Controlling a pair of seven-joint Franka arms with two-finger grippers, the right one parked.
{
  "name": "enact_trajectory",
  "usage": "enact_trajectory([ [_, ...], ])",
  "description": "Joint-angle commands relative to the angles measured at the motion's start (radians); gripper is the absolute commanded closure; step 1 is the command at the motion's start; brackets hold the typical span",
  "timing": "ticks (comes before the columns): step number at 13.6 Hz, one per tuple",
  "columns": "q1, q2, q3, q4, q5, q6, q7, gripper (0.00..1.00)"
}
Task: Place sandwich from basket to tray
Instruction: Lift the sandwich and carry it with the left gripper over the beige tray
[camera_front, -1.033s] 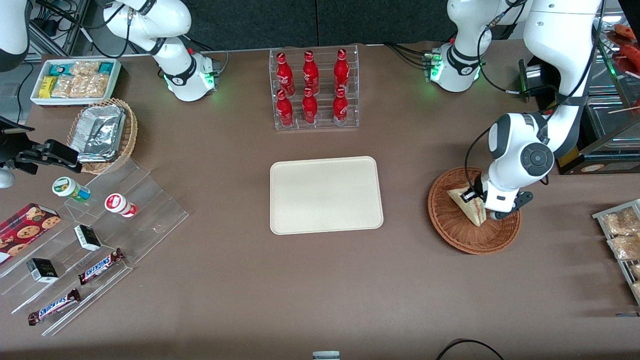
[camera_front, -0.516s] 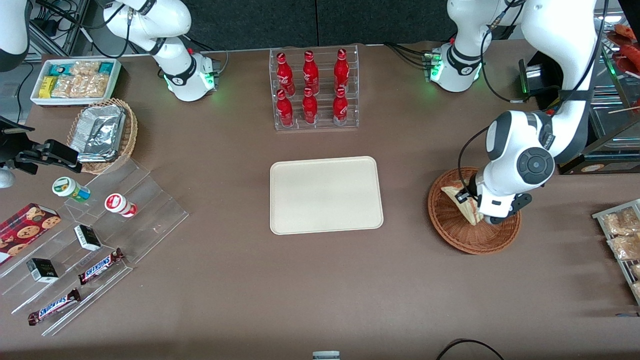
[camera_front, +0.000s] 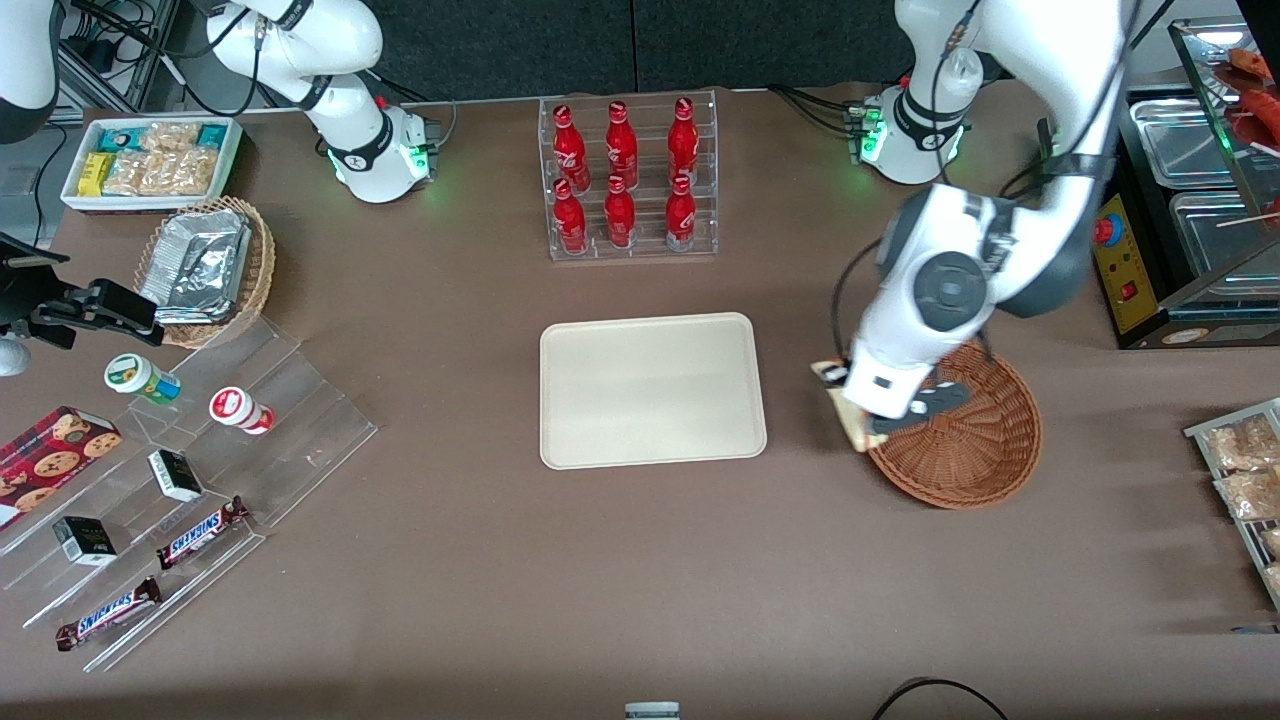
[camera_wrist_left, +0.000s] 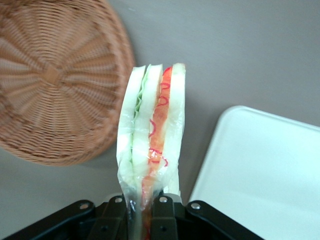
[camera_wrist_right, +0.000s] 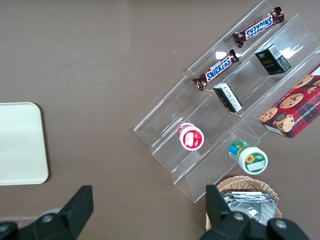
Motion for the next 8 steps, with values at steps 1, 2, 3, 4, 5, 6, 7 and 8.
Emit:
enact_trajectory([
  [1, -0.095, 0.089, 0.014, 0.115, -0.011, 0.014, -0.006, 1.00],
  [2, -0.114, 0.121, 0.014, 0.158, -0.012, 0.014, -0.009, 1.00],
  [3, -0.150, 0.164, 0.014, 0.205, -0.014, 0.014, -0.034, 1.00],
  [4, -0.196, 0.212, 0.016, 0.262, -0.011, 0.014, -0.101, 1.00],
  [5, -0.225, 0.256, 0.014, 0.305, -0.006, 0.012, -0.148, 1.00],
  [6, -0.247, 0.294, 0.014, 0.340, -0.008, 0.012, -0.172, 1.00],
  [7, -0.273, 0.319, 0.014, 0.365, -0.011, 0.012, -0.173, 1.00],
  [8, -0.289, 0.341, 0.014, 0.380, -0.012, 0.012, -0.175, 1.00],
])
